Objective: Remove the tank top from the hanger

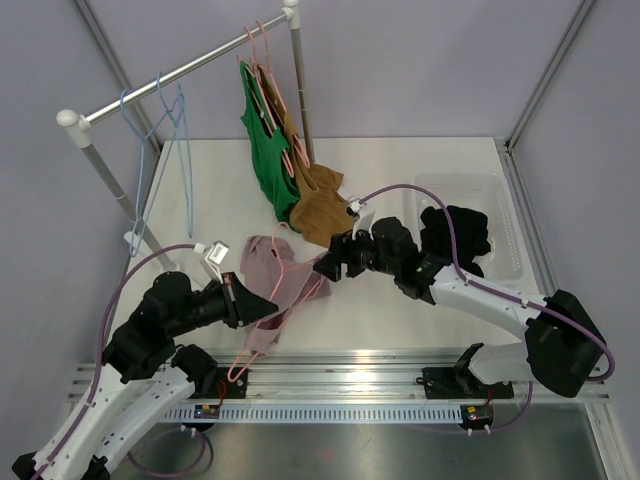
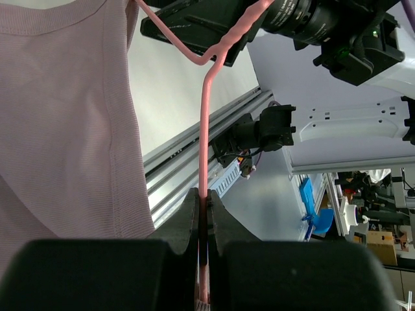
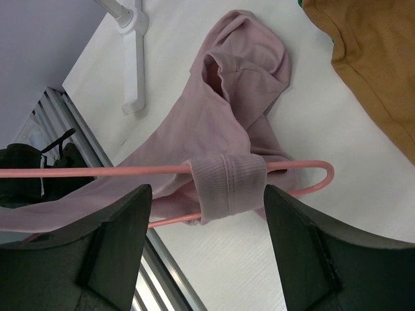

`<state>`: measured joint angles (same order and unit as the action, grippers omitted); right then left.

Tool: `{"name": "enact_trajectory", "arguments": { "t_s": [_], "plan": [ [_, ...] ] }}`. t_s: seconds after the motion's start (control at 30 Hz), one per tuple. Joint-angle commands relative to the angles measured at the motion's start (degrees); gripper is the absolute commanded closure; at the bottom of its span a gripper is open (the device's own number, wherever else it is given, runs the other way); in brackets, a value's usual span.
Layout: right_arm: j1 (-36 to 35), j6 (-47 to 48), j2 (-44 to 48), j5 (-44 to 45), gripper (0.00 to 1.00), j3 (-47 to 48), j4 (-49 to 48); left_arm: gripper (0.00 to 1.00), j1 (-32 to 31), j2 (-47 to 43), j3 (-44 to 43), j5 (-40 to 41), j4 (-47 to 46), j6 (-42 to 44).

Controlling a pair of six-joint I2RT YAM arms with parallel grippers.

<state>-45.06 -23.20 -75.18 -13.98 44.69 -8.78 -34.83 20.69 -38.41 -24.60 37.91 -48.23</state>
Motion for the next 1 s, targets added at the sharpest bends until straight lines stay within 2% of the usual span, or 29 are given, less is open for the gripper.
{"name": "enact_trajectory", "arguments": {
  "t_s": [0.0, 0.07, 0.17, 0.2, 0.33, 0.37, 0.4, 0.47, 0.57, 0.6, 0.7, 0.87, 0.97],
  "plan": [
    [-0.56, 1.14, -0.41, 2.46, 0.24, -0.48, -4.14, 1.0, -0.24, -0.74, -1.22, -1.33, -5.48, -1.6],
    [-0.56, 1.23, -0.93, 3.16, 0.26, -0.74, -4.67, 1.0, -0.24, -1.09, -1.31, -1.94, -5.83, -2.13],
    [-0.56, 1.93, -1.72, 3.87, 0.46, -0.3, -4.67, 1.0, -0.24, -1.26, -1.49, -3.35, -7.06, -3.1],
    [-0.56, 2.11, -1.73, 4.65, 0.63, 0.05, -4.5, 1.0, -0.24, -1.35, -1.75, -3.44, -7.15, -3.1],
    [-0.56, 3.68, -0.76, 7.91, 0.9, 1.19, -2.22, 1.0, -0.24, -1.79, -2.72, -4.23, -6.97, -3.28],
    [-0.56, 4.04, -0.59, 8.87, 0.92, 1.37, -1.6, 1.0, -0.24, -1.97, -2.98, -4.23, -6.71, -3.28],
    [-0.56, 4.91, 0.02, 10.97, 0.99, 1.72, -0.9, 1.0, -0.24, -2.05, -3.24, -3.88, -6.45, -2.93],
    [-0.47, 5.62, 1.34, 13.52, 1.0, 2.16, 1.56, 1.0, -0.24, -1.88, -4.3, -2.13, -4.26, -1.88],
    [-0.47, 4.58, 3.01, 22.82, 1.0, 2.68, 5.07, 1.0, -0.24, -1.79, -5.0, 0.33, -1.09, 0.06],
    [-0.47, 4.39, 3.28, 28.6, 1.0, 3.12, 6.39, 1.0, -0.24, -1.27, -5.18, 0.69, -0.3, 1.46],
    [0.58, 3.34, 3.11, 36.1, 1.0, 5.49, 12.63, 1.0, -0.24, -0.04, -5.09, -1.49, 0.85, 3.83],
    [8.47, -2.53, -2.42, 38.85, 1.0, 12.35, 25.72, 1.0, -0.24, -0.65, -5.44, -7.65, -4.51, 4.37],
    [10.08, -3.43, 0.62, 32.54, 1.0, 11.31, 26.45, 1.0, -0.24, -2.75, -6.93, -7.74, -7.84, 3.76]
  ]
}}
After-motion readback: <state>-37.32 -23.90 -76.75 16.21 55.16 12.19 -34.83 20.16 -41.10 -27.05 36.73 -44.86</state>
